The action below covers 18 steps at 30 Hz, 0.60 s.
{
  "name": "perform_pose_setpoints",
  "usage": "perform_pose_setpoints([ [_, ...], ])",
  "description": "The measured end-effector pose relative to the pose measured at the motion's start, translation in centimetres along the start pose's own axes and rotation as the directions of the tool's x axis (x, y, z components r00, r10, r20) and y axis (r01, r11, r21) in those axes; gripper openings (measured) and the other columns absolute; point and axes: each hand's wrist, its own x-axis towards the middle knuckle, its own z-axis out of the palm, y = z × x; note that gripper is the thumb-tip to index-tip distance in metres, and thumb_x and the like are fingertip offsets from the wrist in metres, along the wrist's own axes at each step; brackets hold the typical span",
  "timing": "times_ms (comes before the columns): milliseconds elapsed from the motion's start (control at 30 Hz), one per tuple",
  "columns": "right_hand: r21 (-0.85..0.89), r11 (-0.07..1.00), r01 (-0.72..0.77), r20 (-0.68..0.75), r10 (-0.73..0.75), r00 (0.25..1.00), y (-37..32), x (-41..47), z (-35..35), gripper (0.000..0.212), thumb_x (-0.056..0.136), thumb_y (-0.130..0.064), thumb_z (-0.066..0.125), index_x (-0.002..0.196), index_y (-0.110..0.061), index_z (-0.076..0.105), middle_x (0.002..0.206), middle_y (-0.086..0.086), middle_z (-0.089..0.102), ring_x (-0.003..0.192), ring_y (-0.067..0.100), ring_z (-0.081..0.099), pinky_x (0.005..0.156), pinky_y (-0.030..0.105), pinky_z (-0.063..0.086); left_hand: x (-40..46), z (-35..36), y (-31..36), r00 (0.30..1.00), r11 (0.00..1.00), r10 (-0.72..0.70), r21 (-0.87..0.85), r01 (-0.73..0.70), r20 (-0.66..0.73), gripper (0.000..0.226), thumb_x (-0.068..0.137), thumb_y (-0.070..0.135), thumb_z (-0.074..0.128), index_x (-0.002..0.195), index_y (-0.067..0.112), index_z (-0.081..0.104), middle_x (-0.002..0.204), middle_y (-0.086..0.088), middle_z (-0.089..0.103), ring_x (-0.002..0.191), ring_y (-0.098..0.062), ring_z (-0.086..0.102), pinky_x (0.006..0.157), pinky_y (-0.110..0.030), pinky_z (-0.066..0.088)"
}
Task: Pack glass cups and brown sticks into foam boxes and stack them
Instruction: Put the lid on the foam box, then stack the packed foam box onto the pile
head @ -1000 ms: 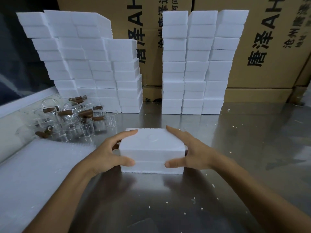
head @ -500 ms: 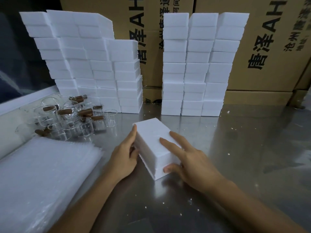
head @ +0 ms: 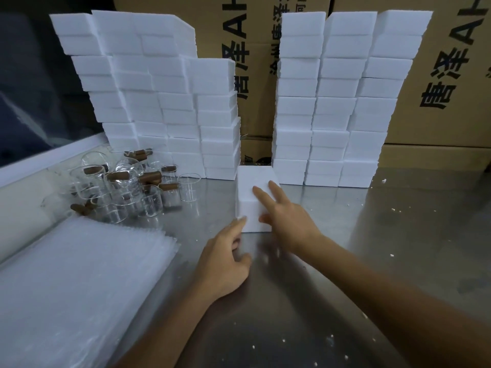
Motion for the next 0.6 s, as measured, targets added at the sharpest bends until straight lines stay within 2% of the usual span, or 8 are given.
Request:
perform_pose_setpoints([
  [67,0.001,1.0,-0.007,-0.003,0.007,1.0,0.1,1.8,0.4,0.077,0.099,-0.01,0.055,0.158,-0.032,0.012,0.167,0.008,0.001,0.109,0.032,0.065,0.091,0.043,0.053,-0.3,-0.1,0.3,0.999,0.993,0.041,0.109,-0.043,0.013,0.058,0.081,0.02,0.066,0.136,0.035,0.055,0.127,0.017,0.063,0.115,-0.007,0.061,0.103,-0.031,0.048],
  [167,-0.004,1.0,-0.017,-0.023,0.017,1.0,0.5,4.8,1.2,0.075,0.099,-0.009,0.055,0.158,-0.031,0.015,0.166,0.01,0.004,0.11,0.039,0.062,0.089,0.043,0.052,-0.5,-0.1,0.7,0.998,0.973,0.058,0.222,-0.061,0.016,0.042,0.074,0.036,0.06,0.116,0.038,0.065,0.109,0.022,0.07,0.105,-0.002,0.063,0.095,-0.023,0.049],
  [233,-0.015,1.0,-0.02,-0.034,0.019,0.999,0.9,6.7,1.9,0.074,0.098,-0.01,0.056,0.157,-0.031,0.017,0.166,0.01,0.007,0.11,0.041,0.061,0.085,0.042,0.051,-0.5,-0.2,0.6,0.998,0.978,0.062,0.202,-0.061,0.001,0.035,0.073,0.038,0.057,0.107,0.038,0.066,0.101,0.024,0.07,0.099,0.002,0.062,0.089,-0.017,0.049],
  [333,-0.062,0.997,-0.049,-0.055,0.046,0.997,2.1,9.3,2.6,0.07,0.099,-0.016,0.056,0.156,-0.031,0.017,0.165,0.011,0.011,0.105,0.04,0.063,0.079,0.042,0.051,-0.3,-0.1,0.5,0.997,0.982,0.066,0.179,-0.06,-0.029,0.03,0.073,0.039,0.057,0.102,0.044,0.057,0.09,0.027,0.068,0.092,0.003,0.062,0.079,-0.014,0.049],
  [433,-0.102,0.99,-0.096,-0.046,0.092,0.995,3.4,11.8,2.6,0.067,0.099,-0.019,0.055,0.154,-0.03,0.018,0.162,0.013,0.015,0.106,0.04,0.062,0.079,0.041,0.053,-0.3,0.1,0.3,0.995,0.984,0.087,0.162,-0.076,-0.059,0.028,0.073,0.036,0.058,0.1,0.045,0.054,0.094,0.03,0.066,0.087,0.003,0.064,0.077,-0.016,0.05],
  [500,-0.13,0.986,-0.103,-0.031,0.099,0.995,3.8,13.4,2.7,0.066,0.098,-0.019,0.056,0.152,-0.03,0.02,0.158,0.013,0.022,0.103,0.04,0.063,0.081,0.045,0.056,-0.2,0.1,0.1,0.994,0.986,0.077,0.151,-0.066,-0.071,0.024,0.073,0.037,0.059,0.096,0.045,0.057,0.09,0.031,0.066,0.085,0.006,0.063,0.077,-0.014,0.049],
  [600,-0.166,0.979,-0.12,-0.042,0.115,0.992,4.2,15.2,2.9,0.063,0.098,-0.021,0.056,0.15,-0.029,0.021,0.15,0.013,0.03,0.097,0.038,0.064,0.078,0.047,0.058,0.2,0.1,-0.2,0.995,0.993,0.055,0.11,-0.046,-0.084,0.016,0.073,0.038,0.059,0.088,0.041,0.061,0.081,0.023,0.068,0.083,0.003,0.064,0.078,-0.019,0.051],
])
